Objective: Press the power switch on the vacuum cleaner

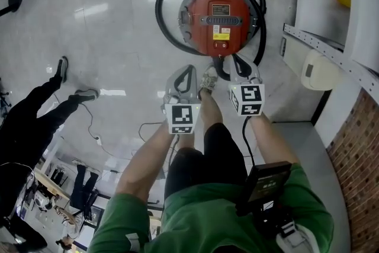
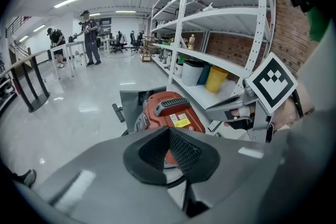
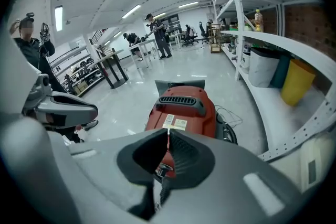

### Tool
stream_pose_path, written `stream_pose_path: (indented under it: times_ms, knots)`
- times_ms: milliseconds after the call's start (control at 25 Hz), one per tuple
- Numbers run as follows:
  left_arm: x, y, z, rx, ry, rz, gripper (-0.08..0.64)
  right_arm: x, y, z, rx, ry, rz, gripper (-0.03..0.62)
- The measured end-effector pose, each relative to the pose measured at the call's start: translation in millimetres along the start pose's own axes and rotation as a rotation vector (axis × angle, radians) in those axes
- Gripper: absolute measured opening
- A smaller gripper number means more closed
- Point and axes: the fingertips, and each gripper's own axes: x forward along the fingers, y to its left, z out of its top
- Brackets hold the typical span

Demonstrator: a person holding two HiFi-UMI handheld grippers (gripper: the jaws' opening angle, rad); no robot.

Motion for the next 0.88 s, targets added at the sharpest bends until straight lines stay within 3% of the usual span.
stream_pose_path:
  times_ms: [880]
  knots:
    - [16, 9, -39, -0.055, 0.040, 0.029, 0.008, 56, -11, -37, -0.025, 0.093, -0.001, 0.035]
